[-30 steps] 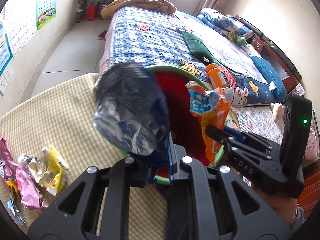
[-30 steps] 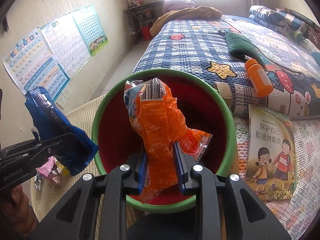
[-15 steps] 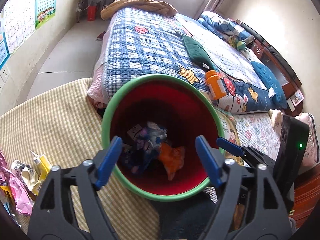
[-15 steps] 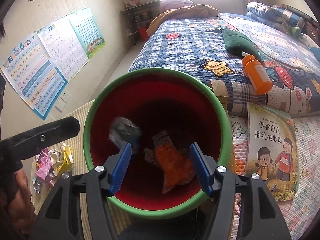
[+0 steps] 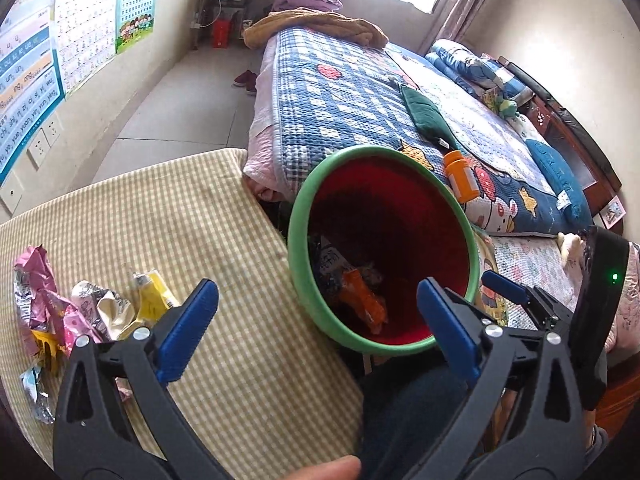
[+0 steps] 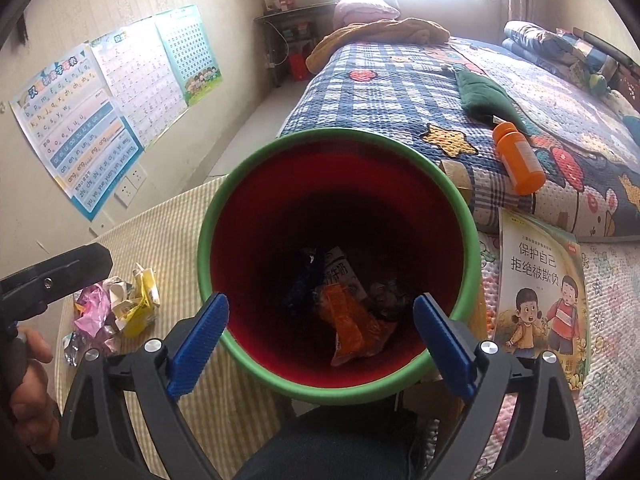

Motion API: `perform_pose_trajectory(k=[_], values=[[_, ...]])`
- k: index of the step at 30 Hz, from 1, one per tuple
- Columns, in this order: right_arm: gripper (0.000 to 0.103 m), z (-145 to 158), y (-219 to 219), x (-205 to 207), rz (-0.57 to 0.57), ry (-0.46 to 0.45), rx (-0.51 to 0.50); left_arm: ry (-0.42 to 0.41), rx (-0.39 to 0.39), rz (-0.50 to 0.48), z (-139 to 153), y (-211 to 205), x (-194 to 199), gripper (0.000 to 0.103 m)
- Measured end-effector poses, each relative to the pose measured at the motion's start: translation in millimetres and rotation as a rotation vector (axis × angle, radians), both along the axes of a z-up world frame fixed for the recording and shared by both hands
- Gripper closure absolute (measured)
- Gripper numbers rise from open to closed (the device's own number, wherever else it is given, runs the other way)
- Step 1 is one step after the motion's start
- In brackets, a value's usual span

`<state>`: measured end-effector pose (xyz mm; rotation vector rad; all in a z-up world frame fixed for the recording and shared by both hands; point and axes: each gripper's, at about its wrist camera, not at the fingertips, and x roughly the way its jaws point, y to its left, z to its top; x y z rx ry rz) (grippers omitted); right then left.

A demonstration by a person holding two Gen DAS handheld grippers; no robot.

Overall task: Collect trash
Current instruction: 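Move both tools back over the table of wrappers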

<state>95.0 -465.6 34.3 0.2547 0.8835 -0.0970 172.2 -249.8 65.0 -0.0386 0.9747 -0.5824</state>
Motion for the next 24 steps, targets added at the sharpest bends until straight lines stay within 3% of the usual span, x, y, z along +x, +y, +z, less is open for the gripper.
perform_pose_trajectory(k=[11, 24], values=[[0.008, 11, 75, -3, 0.118, -0.007, -0.030, -0.002, -0.009, 0.111, 3, 79, -26, 0.006], [0.007, 10, 179, 2, 0.297, 0.002, -0.059, 0.030, 0.004, 0.308, -15, 197, -58, 0.006]])
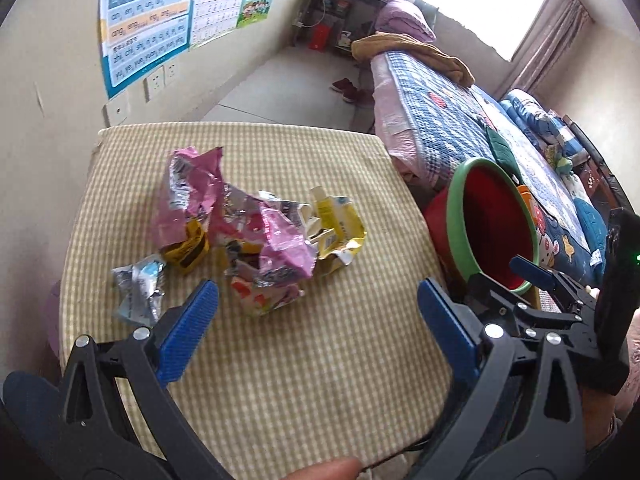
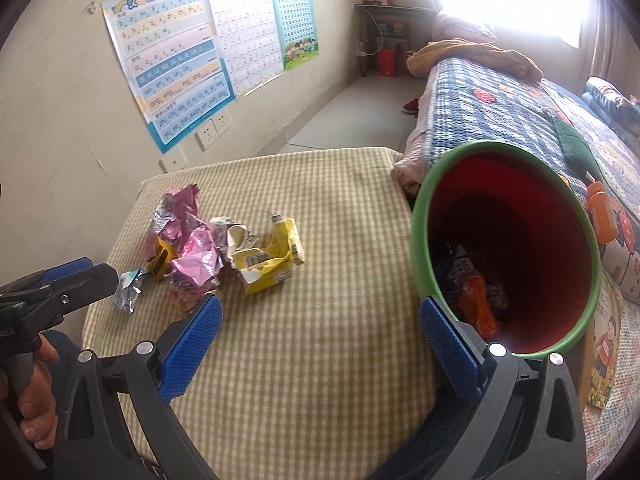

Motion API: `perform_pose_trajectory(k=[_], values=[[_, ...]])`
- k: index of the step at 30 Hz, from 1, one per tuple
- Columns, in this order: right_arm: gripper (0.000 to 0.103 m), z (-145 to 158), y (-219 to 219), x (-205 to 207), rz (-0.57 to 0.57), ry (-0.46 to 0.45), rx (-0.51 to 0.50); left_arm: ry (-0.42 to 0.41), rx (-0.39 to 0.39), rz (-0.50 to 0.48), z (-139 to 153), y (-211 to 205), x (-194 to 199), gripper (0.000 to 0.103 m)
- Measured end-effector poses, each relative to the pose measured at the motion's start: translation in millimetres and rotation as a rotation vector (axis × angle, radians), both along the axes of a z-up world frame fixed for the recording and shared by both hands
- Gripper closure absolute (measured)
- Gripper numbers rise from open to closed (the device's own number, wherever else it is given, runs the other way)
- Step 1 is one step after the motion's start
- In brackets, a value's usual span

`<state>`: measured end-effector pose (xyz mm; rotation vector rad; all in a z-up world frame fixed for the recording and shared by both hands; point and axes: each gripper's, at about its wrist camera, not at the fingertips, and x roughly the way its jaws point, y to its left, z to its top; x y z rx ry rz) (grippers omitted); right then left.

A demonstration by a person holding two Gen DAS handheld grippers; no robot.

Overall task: Collect trash
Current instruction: 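Move both tools back over the table of wrappers, then grasp the blue-white crumpled wrapper with left tool while right tool grasps yellow milk carton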

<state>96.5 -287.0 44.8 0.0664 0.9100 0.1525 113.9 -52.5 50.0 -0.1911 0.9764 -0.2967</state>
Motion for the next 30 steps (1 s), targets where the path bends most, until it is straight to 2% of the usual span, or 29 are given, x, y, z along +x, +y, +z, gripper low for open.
perform_pose_trajectory(k=[9, 17, 22, 30], values=[[0.007, -10, 57, 9, 0.097, 0.012, -0.031, 0.035, -0.004, 0.128, -18, 73, -12, 0.006], [0.007, -21, 70, 26, 0.110, 0.040, -0.045, 0.088, 0.018, 0.214, -38, 117, -7, 0.006], [0.007, -28, 69, 38, 0.100, 0.055, -0.056, 0.136, 0.043, 0.227, -56, 126, 5, 0.006], [0.007, -46, 56, 68, 0.059, 0.091, -0.056, 0.194, 0.103, 0.215, -85, 116, 25, 0.006]])
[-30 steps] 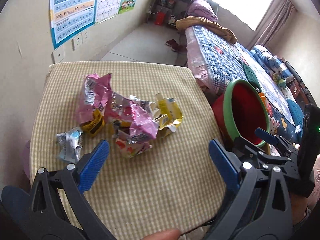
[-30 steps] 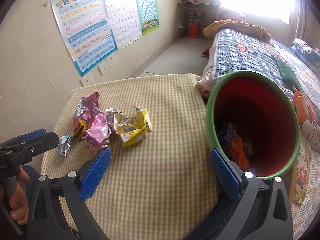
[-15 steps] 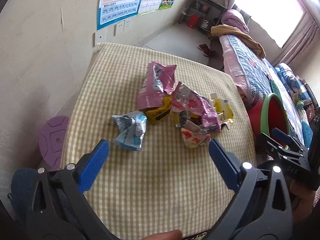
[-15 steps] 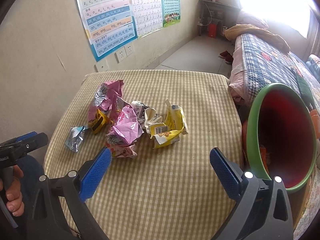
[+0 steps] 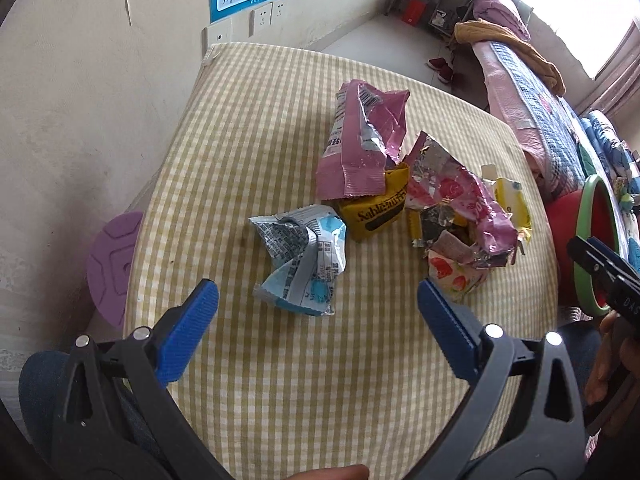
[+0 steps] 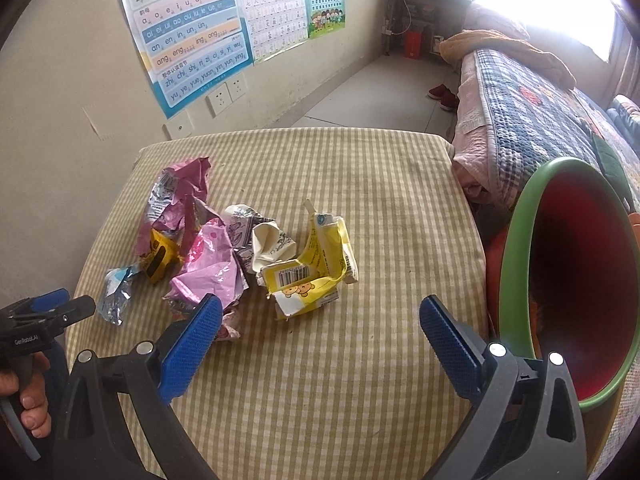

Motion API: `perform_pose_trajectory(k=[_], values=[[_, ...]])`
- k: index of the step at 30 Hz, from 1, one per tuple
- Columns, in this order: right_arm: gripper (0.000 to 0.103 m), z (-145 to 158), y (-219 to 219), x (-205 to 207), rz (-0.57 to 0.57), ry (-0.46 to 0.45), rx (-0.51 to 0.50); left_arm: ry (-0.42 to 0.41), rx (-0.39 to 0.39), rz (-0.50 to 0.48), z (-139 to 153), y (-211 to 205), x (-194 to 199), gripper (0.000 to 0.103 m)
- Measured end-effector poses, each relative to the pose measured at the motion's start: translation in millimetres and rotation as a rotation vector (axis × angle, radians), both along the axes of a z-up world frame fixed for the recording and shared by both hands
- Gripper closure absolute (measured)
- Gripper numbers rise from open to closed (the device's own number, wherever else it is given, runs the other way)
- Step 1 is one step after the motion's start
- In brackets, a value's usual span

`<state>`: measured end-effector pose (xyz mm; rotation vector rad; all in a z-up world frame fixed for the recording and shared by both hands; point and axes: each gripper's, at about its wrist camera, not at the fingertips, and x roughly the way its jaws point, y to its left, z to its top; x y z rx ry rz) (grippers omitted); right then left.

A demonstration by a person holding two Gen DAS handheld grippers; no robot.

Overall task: Collect trash
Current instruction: 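Grasp the blue-white crumpled wrapper with left tool while right tool grasps yellow milk carton, then carry the blue-white wrapper and milk carton over the red bin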

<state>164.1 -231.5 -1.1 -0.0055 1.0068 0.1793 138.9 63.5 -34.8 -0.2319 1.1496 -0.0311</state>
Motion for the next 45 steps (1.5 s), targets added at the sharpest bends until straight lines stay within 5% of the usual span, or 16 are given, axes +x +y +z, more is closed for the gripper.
perform_pose_trajectory(k=[12, 22, 27, 45], values=[[0.028, -50, -17, 55, -0.064, 0.107, 0.041, 0.078, 0.047, 0.007, -36, 2, 24, 0.011], [0.071, -74, -13, 67, -0.026, 0.193, 0.082, 0.085, 0.022, 0.017, -45, 4, 30, 0.056], [0.074, -69, -10, 64, -0.015, 0.182, 0.071, 0.082, 0.012, 0.001, -43, -1, 32, 0.069], [0.077, -14, -14, 15, -0.016, 0.085, 0.068, -0.017, -0.019, -0.010, 7, -8, -12, 0.070]])
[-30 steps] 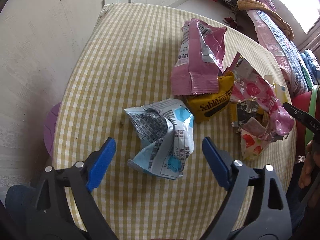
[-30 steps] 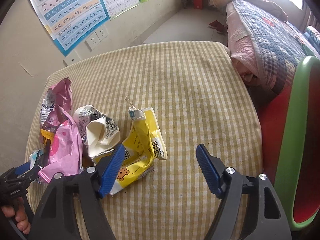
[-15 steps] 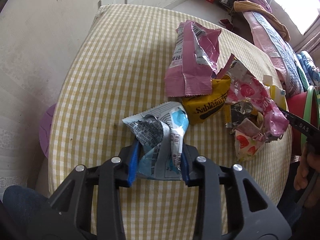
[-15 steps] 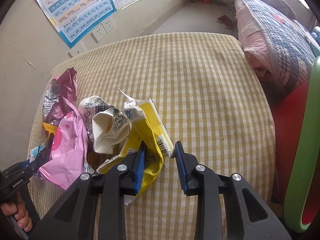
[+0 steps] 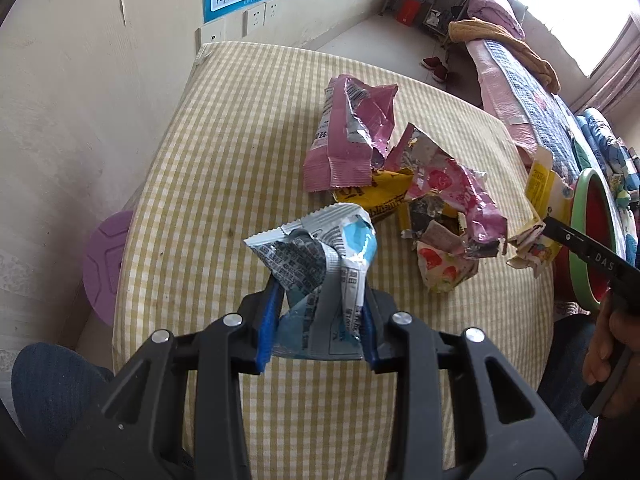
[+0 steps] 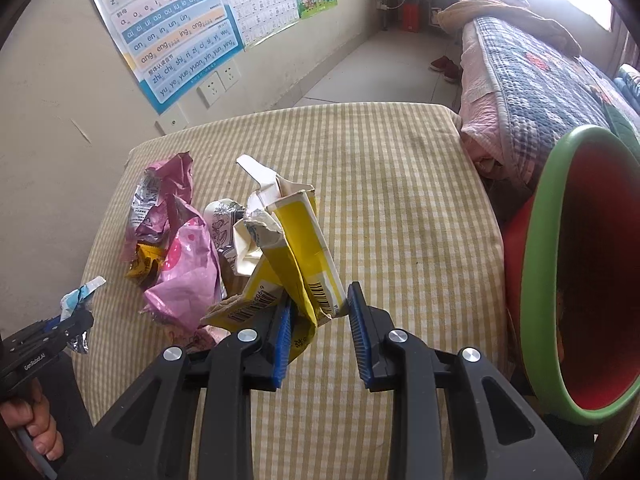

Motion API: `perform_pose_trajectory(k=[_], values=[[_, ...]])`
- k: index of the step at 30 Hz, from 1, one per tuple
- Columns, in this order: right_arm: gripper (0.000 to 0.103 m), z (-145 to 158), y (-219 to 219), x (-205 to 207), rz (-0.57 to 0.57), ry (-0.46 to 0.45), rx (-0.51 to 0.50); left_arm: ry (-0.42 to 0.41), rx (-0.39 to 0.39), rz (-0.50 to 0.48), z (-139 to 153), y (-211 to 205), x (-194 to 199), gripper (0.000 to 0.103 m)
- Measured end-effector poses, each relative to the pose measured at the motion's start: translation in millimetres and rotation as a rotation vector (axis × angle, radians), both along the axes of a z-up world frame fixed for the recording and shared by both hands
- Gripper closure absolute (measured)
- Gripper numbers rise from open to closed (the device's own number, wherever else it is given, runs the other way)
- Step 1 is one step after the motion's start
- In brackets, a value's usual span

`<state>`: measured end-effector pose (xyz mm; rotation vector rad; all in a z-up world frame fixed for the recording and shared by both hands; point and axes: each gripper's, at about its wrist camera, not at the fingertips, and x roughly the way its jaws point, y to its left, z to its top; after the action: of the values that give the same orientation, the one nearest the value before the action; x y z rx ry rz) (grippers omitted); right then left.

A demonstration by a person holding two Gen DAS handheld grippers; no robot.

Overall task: Collect trash
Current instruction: 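Carry the blue-white wrapper and milk carton over the red bin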

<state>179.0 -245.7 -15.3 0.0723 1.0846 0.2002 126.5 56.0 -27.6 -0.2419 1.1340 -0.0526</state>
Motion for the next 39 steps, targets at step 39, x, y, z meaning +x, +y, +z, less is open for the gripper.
perform_pose_trajectory(k=[39], values=[[0.077, 45, -132, -81, -0.214, -0.107, 0.061, -0.162, -0.048, -0.323, 73, -184, 10, 0.070]])
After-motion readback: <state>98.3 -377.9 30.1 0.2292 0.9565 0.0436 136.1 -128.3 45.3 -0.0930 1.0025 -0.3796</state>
